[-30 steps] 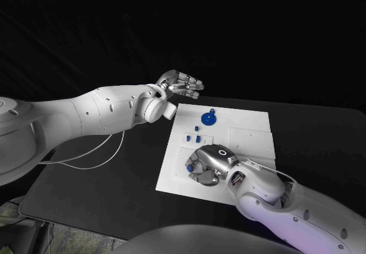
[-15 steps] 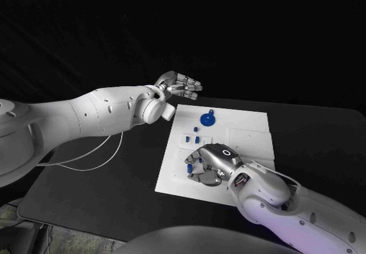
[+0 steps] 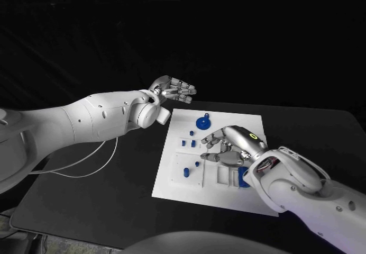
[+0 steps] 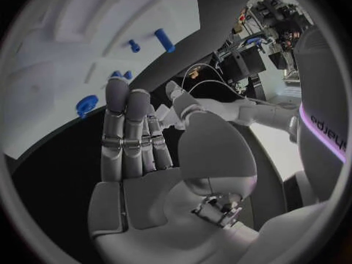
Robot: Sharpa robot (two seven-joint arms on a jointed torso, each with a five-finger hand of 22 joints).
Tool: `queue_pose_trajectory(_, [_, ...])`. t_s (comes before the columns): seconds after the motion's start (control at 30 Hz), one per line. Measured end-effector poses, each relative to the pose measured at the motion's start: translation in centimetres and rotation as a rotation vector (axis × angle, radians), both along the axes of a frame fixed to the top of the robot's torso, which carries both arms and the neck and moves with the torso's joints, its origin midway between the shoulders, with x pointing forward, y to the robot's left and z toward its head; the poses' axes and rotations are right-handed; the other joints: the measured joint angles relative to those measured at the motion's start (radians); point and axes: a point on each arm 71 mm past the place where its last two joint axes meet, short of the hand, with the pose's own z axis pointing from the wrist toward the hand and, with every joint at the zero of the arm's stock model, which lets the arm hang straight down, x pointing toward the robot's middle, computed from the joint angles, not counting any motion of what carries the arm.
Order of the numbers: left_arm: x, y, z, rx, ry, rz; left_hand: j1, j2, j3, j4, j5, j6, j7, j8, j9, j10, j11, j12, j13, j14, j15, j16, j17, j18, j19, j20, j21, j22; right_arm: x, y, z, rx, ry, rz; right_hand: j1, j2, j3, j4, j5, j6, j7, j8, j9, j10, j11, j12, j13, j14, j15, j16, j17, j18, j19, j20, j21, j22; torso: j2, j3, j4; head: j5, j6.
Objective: Assemble the parts on the task board
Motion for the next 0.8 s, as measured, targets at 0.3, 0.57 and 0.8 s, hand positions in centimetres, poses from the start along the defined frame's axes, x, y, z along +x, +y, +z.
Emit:
queue_pose_trajectory(0.3, [-0.3,0.8,-0.6,0.001,0.009,0.007,-0.007,0.007,-0.009,0.009,-0.012,0.007,-0.007,0.0,0.0,0.025,-0.011,0.0,0.0,0.0,0.0,0.0,0.0,0.0,0.0,0.0,0.0,-0.006,2.7,-7.2,0.8,0.048,0.189,-0.169,-0.025,0.051,-0.085,0.051,0.023,0.116,-0.06,0.0,0.088,0.001,-0.087,0.571,0.528,0.009,-0.059,0.052,0.058,-0.056,0.001,-0.07,0.065,0.028,-0.012,0.0003,-0.0079,-0.034,0.007])
queue_pose_trajectory(0.57, [-0.7,1.3,-1.3,-0.008,0.01,-0.006,-0.018,0.018,-0.119,0.027,-0.003,0.007,-0.007,0.0,0.0,0.036,-0.011,0.0,0.0,0.0,0.0,0.0,0.008,0.0,0.004,0.004,0.0,-0.022,3.7,-12.3,-0.8,-0.02,0.457,-0.284,-0.061,0.03,-0.069,0.157,0.035,0.052,-0.105,0.113,0.727,-0.022,-0.116,0.809,0.91,-0.008,-0.07,0.21,0.273,-0.055,0.003,-0.075,0.121,0.054,-0.028,0.0034,-0.0206,-0.052,0.005])
queue_pose_trajectory(0.8, [-1.3,1.4,-2.0,-0.018,0.016,-0.022,-0.018,0.031,-0.178,0.028,-0.004,0.0,-0.007,0.0,0.0,0.052,-0.013,-0.004,0.0,0.0,0.0,0.0,0.012,0.0,0.007,0.007,0.0,-0.034,3.1,-13.4,-2.2,-0.121,0.667,-0.325,-0.097,0.038,-0.045,0.176,0.031,0.056,-0.093,0.002,0.696,0.011,-0.099,0.813,0.998,0.0,-0.067,0.272,0.361,-0.055,0.003,-0.075,0.165,0.078,-0.038,0.0083,-0.027,-0.057,0.002])
